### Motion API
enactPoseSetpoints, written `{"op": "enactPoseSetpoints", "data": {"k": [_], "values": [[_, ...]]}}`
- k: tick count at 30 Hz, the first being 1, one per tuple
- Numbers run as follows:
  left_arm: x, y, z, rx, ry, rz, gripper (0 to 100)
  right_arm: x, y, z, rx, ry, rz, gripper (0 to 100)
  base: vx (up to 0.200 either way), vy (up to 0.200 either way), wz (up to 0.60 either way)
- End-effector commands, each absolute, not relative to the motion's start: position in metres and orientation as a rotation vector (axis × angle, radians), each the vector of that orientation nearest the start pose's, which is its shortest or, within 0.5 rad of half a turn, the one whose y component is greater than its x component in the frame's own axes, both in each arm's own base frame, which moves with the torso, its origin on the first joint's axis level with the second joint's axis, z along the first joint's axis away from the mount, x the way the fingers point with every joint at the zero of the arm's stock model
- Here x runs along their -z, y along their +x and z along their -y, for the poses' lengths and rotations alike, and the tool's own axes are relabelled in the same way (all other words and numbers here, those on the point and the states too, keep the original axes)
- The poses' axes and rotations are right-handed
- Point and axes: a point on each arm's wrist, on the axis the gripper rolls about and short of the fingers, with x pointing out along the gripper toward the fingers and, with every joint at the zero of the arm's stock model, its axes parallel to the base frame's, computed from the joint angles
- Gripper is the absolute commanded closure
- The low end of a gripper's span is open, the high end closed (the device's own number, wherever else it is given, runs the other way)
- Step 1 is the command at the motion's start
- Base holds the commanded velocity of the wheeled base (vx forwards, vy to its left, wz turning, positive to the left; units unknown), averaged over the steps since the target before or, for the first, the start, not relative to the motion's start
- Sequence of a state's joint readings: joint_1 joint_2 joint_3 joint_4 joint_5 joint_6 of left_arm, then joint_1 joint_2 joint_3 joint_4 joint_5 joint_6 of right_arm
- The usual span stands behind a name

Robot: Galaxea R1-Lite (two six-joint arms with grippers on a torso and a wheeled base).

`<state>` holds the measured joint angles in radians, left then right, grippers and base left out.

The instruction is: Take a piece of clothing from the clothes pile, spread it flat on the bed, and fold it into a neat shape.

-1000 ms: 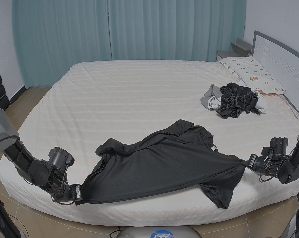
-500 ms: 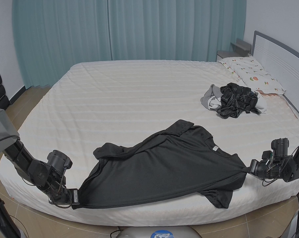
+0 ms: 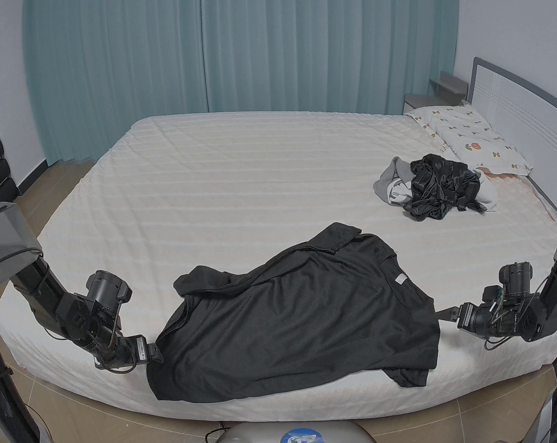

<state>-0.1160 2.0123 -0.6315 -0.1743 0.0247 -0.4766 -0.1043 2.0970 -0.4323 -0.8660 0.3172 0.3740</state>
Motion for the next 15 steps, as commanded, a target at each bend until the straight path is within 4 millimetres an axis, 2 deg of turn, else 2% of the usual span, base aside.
{"op": "enactPoseSetpoints", "data": {"k": [1, 8, 11, 15], "values": [[-0.024, 0.279, 0.032, -0.183, -0.412, -1.130, 0, -0.009, 0.280, 0.020, -0.057, 0.535, -0.805, 0, 0.000, 0.000, 0.00], [-0.039, 0.303, 0.038, -0.156, -0.626, -0.992, 0, -0.008, 0.282, 0.021, -0.060, 0.542, -0.796, 0, 0.000, 0.000, 0.00], [-0.044, 0.310, 0.039, -0.147, -0.712, -0.961, 0, -0.007, 0.282, 0.020, -0.063, 0.539, -0.798, 0, 0.200, 0.000, 0.00], [-0.041, 0.320, 0.046, -0.117, -0.733, -0.968, 0, -0.006, 0.282, 0.018, -0.066, 0.539, -0.802, 0, 0.200, 0.000, 0.00]]}}
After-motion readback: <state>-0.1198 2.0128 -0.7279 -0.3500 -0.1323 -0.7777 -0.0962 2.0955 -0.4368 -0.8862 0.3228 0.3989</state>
